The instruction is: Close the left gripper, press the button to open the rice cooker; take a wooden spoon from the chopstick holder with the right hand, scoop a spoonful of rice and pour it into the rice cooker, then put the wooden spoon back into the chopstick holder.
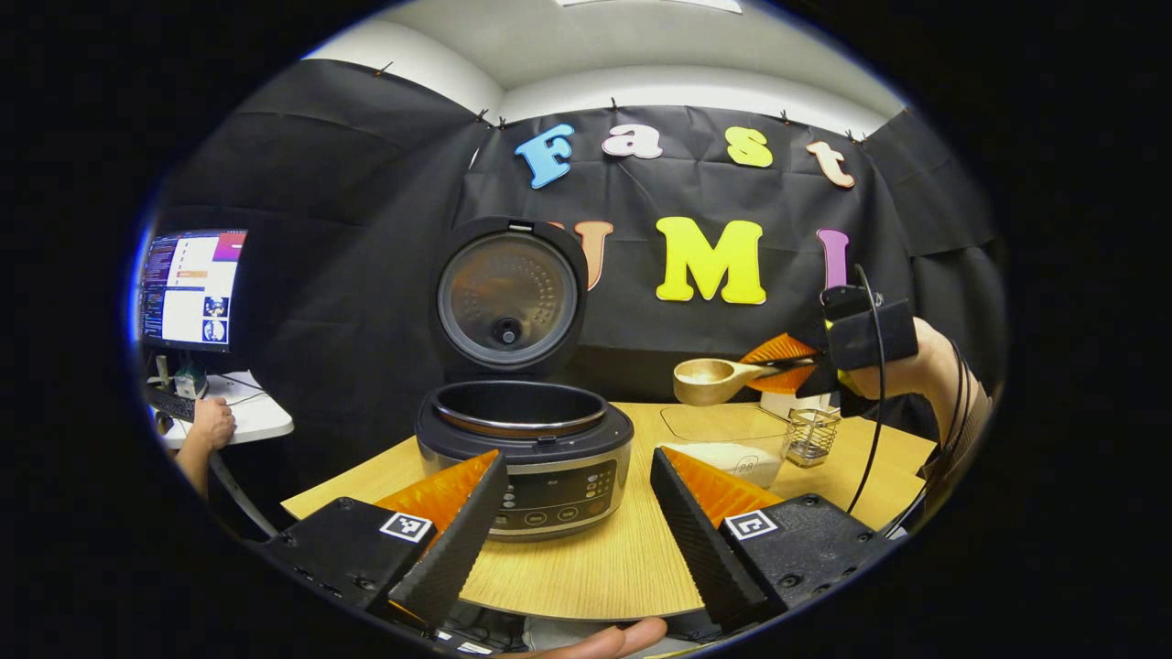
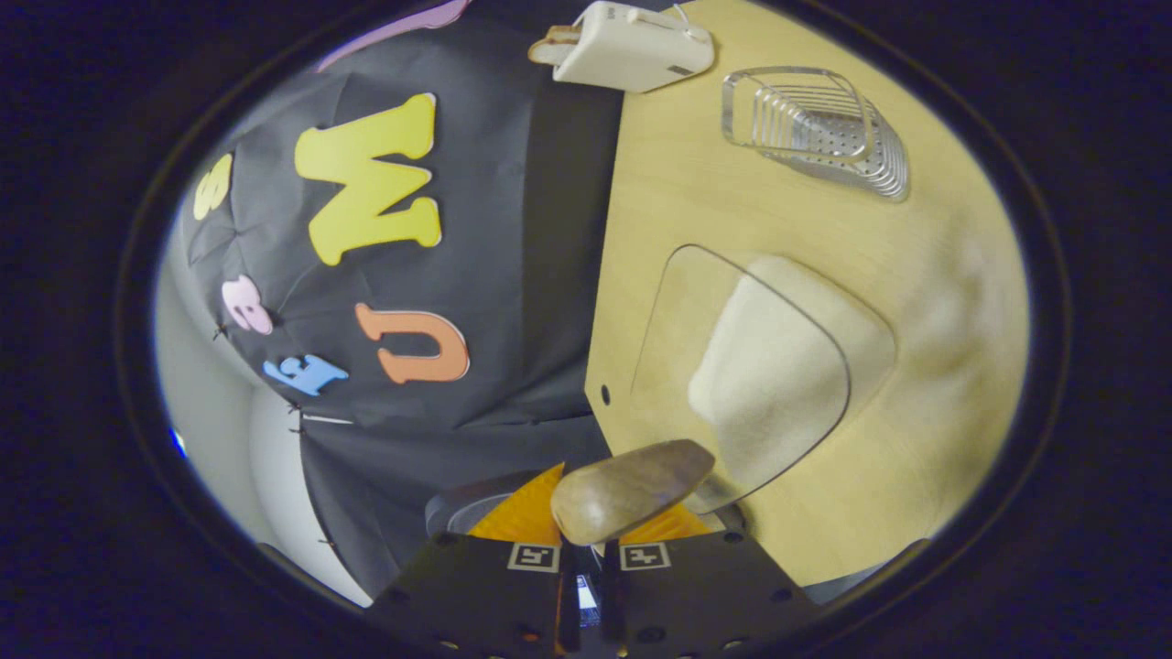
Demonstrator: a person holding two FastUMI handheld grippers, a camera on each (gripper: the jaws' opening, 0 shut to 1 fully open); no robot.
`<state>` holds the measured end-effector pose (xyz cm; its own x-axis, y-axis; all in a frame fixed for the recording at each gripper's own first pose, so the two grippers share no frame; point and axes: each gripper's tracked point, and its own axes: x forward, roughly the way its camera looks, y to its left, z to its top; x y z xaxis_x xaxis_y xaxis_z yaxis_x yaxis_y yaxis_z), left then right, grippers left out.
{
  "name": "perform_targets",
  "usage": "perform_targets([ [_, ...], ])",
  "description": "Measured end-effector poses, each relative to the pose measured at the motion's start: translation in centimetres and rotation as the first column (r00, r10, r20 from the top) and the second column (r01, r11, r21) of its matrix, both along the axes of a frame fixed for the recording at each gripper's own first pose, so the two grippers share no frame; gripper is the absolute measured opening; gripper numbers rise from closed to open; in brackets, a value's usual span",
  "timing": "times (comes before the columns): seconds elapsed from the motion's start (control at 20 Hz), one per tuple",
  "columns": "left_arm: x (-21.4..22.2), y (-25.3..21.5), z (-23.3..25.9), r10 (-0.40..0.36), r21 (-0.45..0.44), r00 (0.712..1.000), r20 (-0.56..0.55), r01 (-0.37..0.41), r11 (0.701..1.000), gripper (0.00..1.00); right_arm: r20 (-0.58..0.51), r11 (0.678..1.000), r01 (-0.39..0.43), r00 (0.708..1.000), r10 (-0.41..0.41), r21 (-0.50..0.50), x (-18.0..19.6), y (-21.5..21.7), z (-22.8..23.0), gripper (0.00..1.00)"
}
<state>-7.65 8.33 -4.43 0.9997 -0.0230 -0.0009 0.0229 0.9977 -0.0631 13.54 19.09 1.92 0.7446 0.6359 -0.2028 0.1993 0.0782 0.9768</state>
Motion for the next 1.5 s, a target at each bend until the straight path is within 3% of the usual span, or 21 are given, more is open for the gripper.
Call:
perform_targets([
  [0.4, -0.6, 1.0, -0.4, 0.005, -0.001, 1.0, 0.001, -0.005, 1.0, 1.0, 0.119, 0.984, -0.077, 0.988, 0.096, -0.158, 0.2, 8.1, 4.3, 0.09],
  [0.6, -0.6, 1.4, -0.9, 0.005, 0.003, 1.0, -0.004, -0.005, 1.0, 1.0, 0.154, 0.954, -0.119, 0.974, 0.166, -0.277, 0.3, 12.9, 4.4, 0.09],
  [0.75, -0.7, 1.8, -1.3, 0.005, 0.002, 1.0, -0.007, -0.005, 1.0, 1.0, 0.177, 0.913, -0.143, 0.958, 0.225, -0.383, 0.2, 16.1, 3.9, 0.09],
  [1.0, -0.8, 2.8, -2.1, 0.019, -0.019, 1.0, -0.018, -0.019, 1.0, 1.0, 0.232, 0.804, -0.133, 0.918, 0.32, -0.58, 0.1, 19.5, 4.1, 0.06],
  [1.35, -0.8, 2.7, -2.3, 0.019, -0.019, 1.0, -0.025, -0.019, 1.0, 1.0, 0.316, 0.624, -0.007, 0.857, 0.406, -0.782, 0.4, 20.8, 5.0, 0.06],
  [1.5, -0.9, 2.6, -2.2, 0.016, -0.01, 1.0, -0.02, -0.017, 1.0, 1.0, 0.348, 0.526, 0.071, 0.823, 0.45, -0.848, 0.6, 21.4, 5.1, 0.08],
])
